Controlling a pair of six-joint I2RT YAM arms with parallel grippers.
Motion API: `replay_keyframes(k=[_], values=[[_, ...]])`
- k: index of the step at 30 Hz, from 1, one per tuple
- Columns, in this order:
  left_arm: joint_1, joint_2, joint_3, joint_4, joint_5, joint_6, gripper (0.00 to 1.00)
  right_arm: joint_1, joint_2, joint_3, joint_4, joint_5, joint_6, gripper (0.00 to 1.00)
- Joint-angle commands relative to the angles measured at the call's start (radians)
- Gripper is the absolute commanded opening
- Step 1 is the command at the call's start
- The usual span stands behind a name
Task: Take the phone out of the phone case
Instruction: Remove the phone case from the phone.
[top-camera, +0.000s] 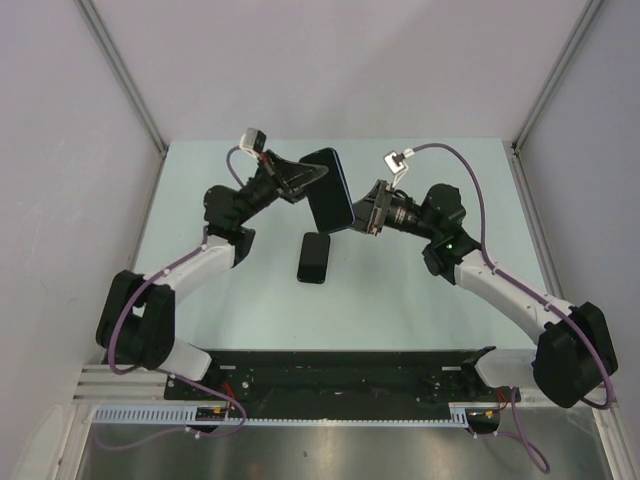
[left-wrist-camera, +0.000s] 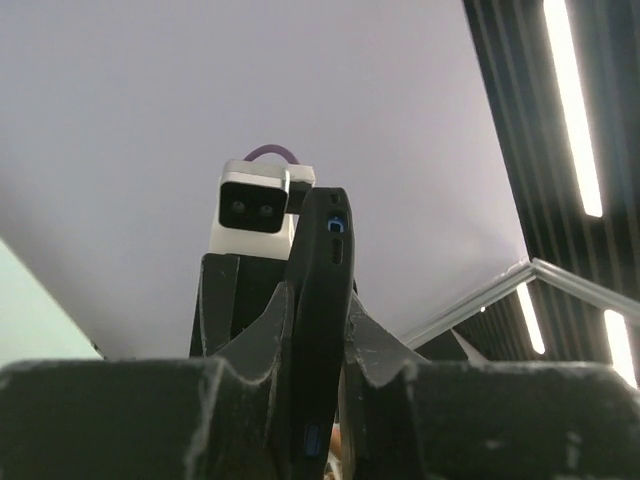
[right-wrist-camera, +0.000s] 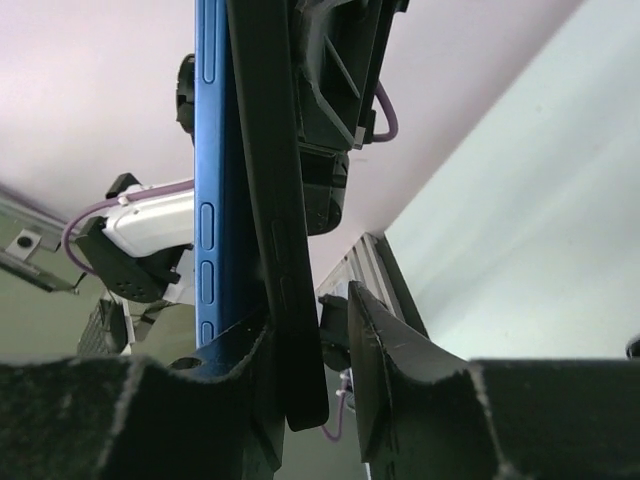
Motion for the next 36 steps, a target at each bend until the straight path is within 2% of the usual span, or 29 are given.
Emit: replay_keyframes(k=[1, 3, 6, 7, 9, 10, 12, 13, 15, 18, 22, 31, 36], values=[[-0.13, 0.017, -0.013, 0.375, 0.144, -0.193, 0.0, -0.054, -0.033, -0.111, -0.206, 0.254, 0.035, 0.0], [-0.132, 0.04, -0.032, 0.379, 0.151, -0.182, 0.0, -0.061, -0.074, -0.139, -0.243, 0.309, 0.028, 0.0], [-0.14, 0.091, -0.054, 0.4, 0.157, -0.167, 0.21, -0.061, -0.143, -0.157, -0.34, 0.398, 0.0, 0.0], [-0.141, 0.103, -0.06, 0.406, 0.16, -0.164, 0.37, -0.062, -0.16, -0.163, -0.358, 0.42, -0.005, 0.0], [-0.153, 0.137, -0.075, 0.406, 0.158, -0.153, 0.5, -0.064, -0.203, -0.178, -0.409, 0.476, -0.017, 0.0], [-0.158, 0.147, -0.077, 0.408, 0.16, -0.148, 0.62, -0.068, -0.216, -0.182, -0.424, 0.489, -0.021, 0.0], [-0.17, 0.178, -0.083, 0.411, 0.161, -0.145, 0.68, -0.082, -0.246, -0.194, -0.456, 0.513, -0.028, 0.0], [-0.172, 0.189, -0.083, 0.412, 0.163, -0.142, 0.75, -0.087, -0.254, -0.195, -0.478, 0.519, -0.031, 0.0], [-0.183, 0.21, -0.083, 0.412, 0.161, -0.141, 0.81, -0.11, -0.278, -0.203, -0.493, 0.526, -0.037, 0.0], [-0.184, 0.236, -0.083, 0.402, 0.166, -0.133, 0.99, -0.143, -0.309, -0.208, -0.536, 0.532, -0.057, 0.0], [-0.184, 0.27, -0.085, 0.385, 0.174, -0.118, 1.0, -0.188, -0.355, -0.209, -0.61, 0.539, -0.081, 0.0], [-0.187, 0.353, -0.063, 0.31, 0.204, -0.079, 1.0, -0.255, -0.42, -0.212, -0.653, 0.532, -0.08, 0.0], [-0.184, 0.385, -0.057, 0.294, 0.218, -0.072, 1.0, -0.291, -0.461, -0.211, -0.689, 0.587, -0.116, 0.0]])
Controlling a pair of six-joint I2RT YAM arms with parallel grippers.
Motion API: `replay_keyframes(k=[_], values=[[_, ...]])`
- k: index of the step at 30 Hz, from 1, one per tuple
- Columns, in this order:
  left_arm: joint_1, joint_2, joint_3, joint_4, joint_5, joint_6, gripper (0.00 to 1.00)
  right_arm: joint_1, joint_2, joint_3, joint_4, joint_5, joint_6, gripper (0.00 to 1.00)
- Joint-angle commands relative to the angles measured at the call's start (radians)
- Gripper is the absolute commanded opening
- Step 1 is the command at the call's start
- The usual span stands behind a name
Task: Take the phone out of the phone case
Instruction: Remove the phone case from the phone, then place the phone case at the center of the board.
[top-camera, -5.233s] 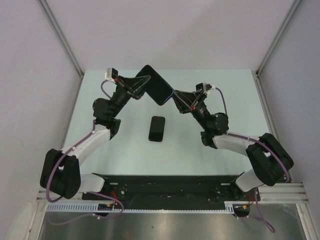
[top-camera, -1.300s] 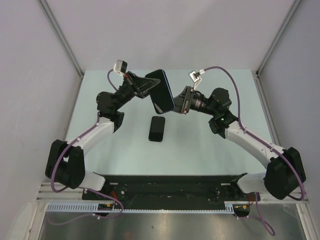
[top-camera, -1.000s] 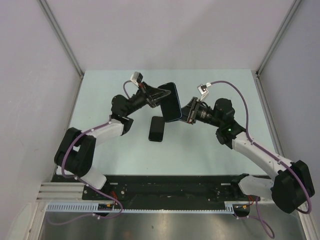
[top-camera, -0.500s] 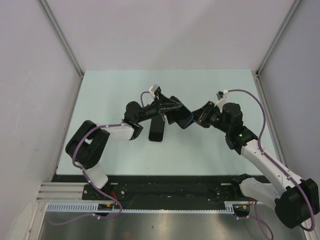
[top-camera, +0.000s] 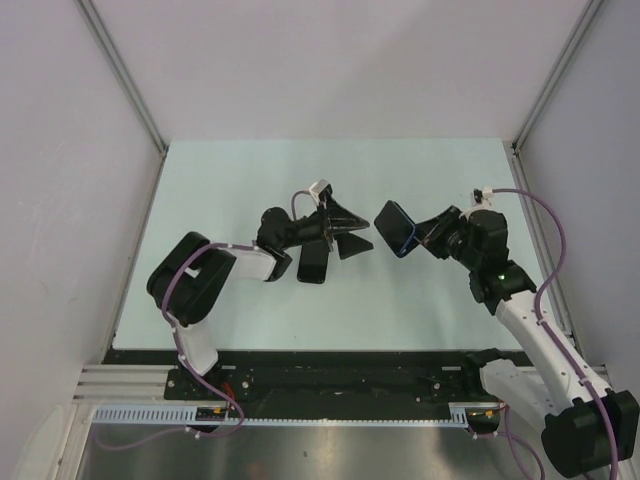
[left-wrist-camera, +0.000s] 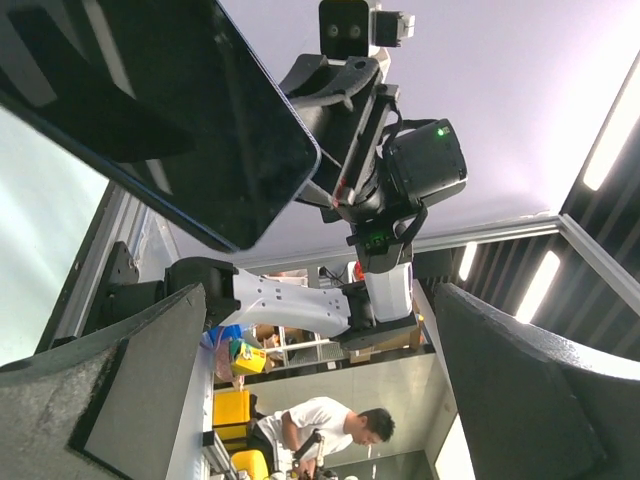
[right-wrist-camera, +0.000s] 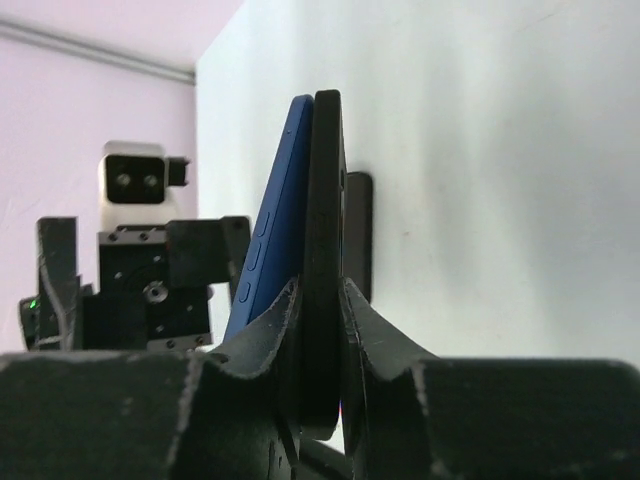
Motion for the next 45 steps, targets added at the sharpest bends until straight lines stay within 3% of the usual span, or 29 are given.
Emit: replay_keyframes(k=[1, 8, 11, 12, 15, 18, 23, 27, 38, 42, 45], values=[[0.007, 0.007, 0.036, 0.139, 0.038, 0.027, 1.0, -0.023, -0.06, 0.008, -0.012, 0.105, -0.064, 0.0], [0.024, -0.048, 0.046, -0.116, 0.051, 0.188, 1.0, 0.057, -0.043, -0.021, -0.056, 0.391, -0.238, 0.0], [0.024, -0.105, 0.072, -0.403, 0.038, 0.367, 1.0, 0.189, -0.003, -0.038, -0.047, 0.572, -0.314, 0.0], [0.022, -0.122, 0.099, -0.594, 0.018, 0.427, 1.0, 0.227, 0.011, -0.044, -0.046, 0.615, -0.333, 0.0], [0.022, -0.176, 0.165, -0.932, -0.065, 0.653, 1.0, 0.368, 0.089, -0.079, -0.013, 0.721, -0.374, 0.0], [0.02, -0.188, 0.196, -1.103, -0.114, 0.754, 1.0, 0.474, 0.173, -0.109, -0.001, 0.795, -0.351, 0.0], [-0.004, -0.13, 0.193, -1.2, -0.179, 0.796, 1.0, 0.525, 0.239, -0.164, 0.054, 0.817, -0.29, 0.0], [-0.032, -0.04, 0.194, -1.203, -0.185, 0.785, 1.0, 0.526, 0.267, -0.182, 0.082, 0.809, -0.262, 0.0], [-0.047, 0.014, 0.204, -1.198, -0.215, 0.803, 1.0, 0.511, 0.298, -0.208, 0.106, 0.784, -0.232, 0.0], [-0.038, -0.007, 0.23, -1.266, -0.248, 0.871, 1.0, 0.45, 0.256, -0.234, 0.093, 0.746, -0.219, 0.0], [-0.01, -0.047, 0.257, -1.335, -0.293, 0.932, 1.0, 0.318, 0.164, -0.273, 0.102, 0.658, -0.23, 0.0]])
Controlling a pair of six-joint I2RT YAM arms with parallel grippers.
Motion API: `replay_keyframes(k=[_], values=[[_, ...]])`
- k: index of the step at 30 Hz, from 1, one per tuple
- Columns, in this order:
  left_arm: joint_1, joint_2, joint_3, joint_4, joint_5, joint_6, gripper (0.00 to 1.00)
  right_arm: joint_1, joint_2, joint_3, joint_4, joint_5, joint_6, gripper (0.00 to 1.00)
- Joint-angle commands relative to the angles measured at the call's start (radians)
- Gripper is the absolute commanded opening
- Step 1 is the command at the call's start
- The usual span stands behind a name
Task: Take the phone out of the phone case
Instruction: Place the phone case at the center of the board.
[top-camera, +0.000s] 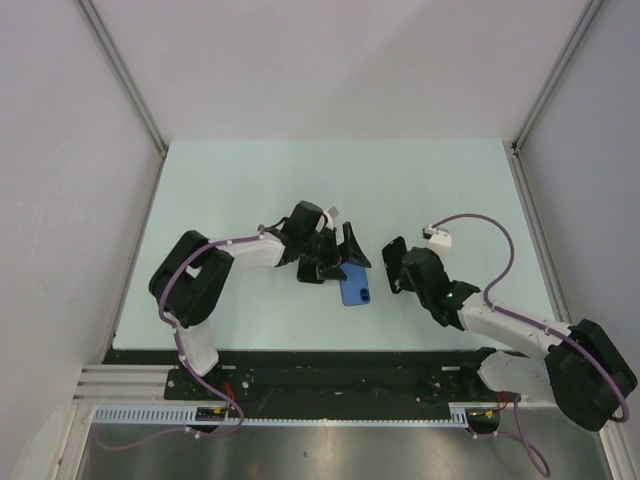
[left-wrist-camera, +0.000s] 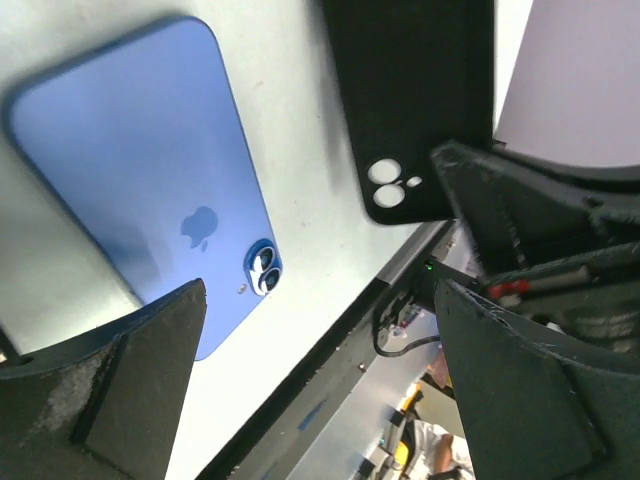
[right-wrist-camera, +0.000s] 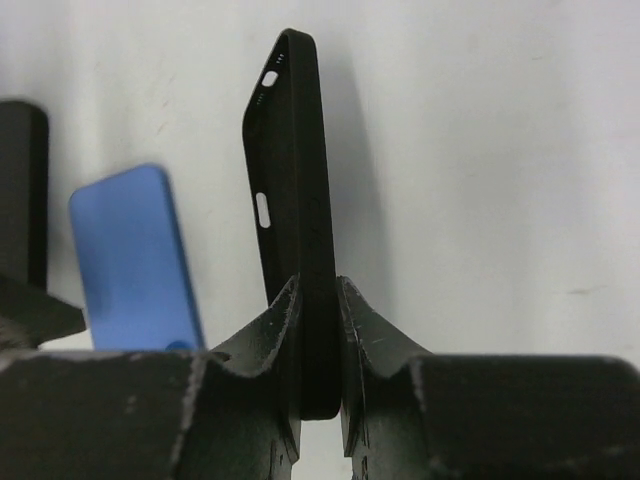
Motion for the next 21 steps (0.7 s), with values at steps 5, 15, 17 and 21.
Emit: replay_keyframes(k=[5, 15, 17, 21], values=[[0.082, -0.124, 0.138, -0.285, -0.221, 0.247, 1.0, -0.457, -0.254, -0.09, 0.005, -0.257, -0.013, 0.0], [0.211, -0.193, 0.139, -0.414, -0.403, 0.373, 1.0, -0.967, -0.126, -0.098, 0.111, -0.618, -0.028, 0.21], [0.228, -0.173, 0.148, -0.448, -0.402, 0.379, 1.0, -0.987, -0.097, -0.072, 0.079, -0.605, -0.046, 0.53], [0.231, -0.185, 0.131, -0.454, -0.439, 0.383, 1.0, -0.987, -0.072, 0.002, -0.067, -0.515, -0.097, 0.89]])
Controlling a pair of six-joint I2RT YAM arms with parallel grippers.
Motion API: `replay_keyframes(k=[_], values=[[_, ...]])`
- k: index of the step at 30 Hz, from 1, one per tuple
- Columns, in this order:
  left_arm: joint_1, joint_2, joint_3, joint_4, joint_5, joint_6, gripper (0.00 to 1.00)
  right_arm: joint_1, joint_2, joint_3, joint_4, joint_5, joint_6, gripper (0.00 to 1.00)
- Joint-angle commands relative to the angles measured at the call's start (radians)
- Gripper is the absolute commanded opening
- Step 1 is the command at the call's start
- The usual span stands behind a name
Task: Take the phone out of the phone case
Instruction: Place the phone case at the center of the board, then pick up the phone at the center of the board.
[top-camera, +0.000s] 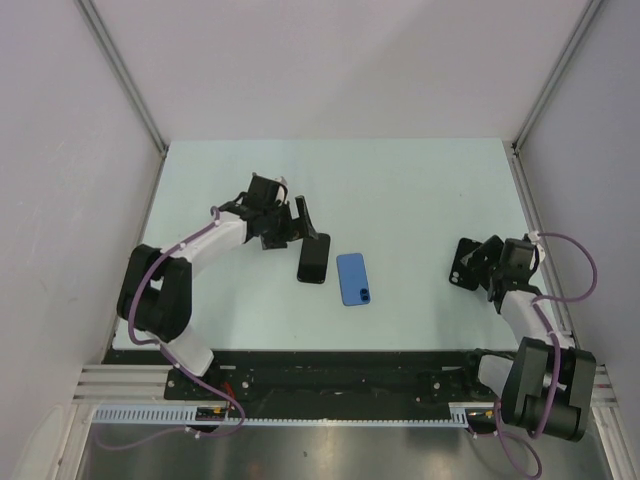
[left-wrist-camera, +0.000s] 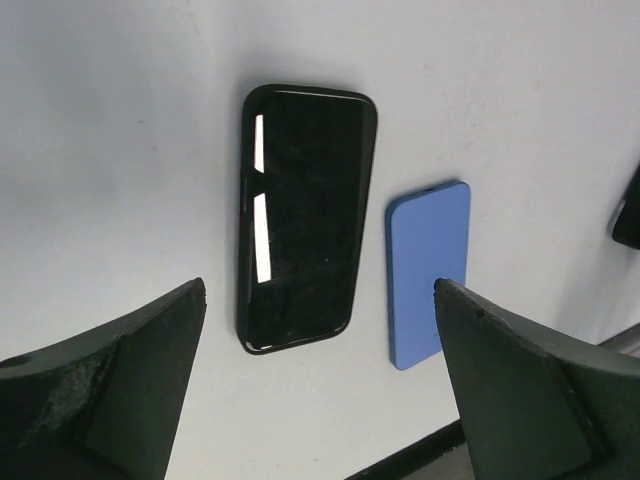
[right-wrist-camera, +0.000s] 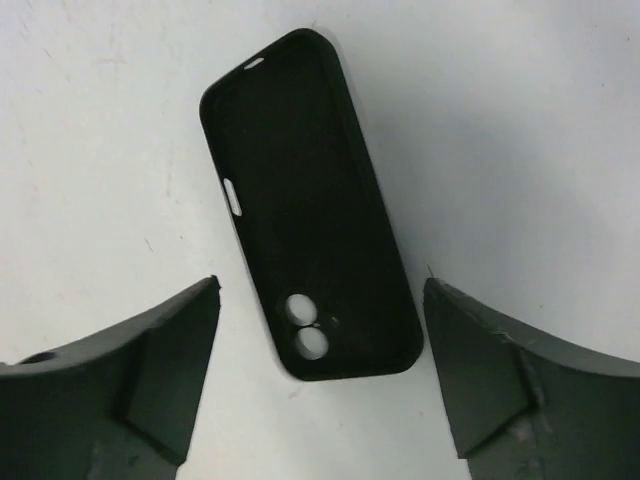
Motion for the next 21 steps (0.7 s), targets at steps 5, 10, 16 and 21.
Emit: replay_keyframes(k=[5, 10, 16, 21], values=[[0.005, 0.005, 0.017, -0.042, -0.055, 0.042, 1.0, 0.046, -0.063, 0.151, -0.199, 0.186, -0.072, 1.0], [0.006, 0.016, 0.012, -0.047, -0.068, 0.059, 1.0, 0.238, -0.054, 0.231, -0.252, 0.35, -0.055, 1.0], [0.006, 0.015, -0.011, -0.048, -0.063, 0.085, 1.0, 0.569, 0.022, 0.314, -0.254, 0.464, 0.026, 1.0], [0.005, -0.002, -0.008, -0.044, -0.054, 0.088, 1.0, 0.787, 0.157, 0.37, -0.254, 0.499, 0.08, 1.0]])
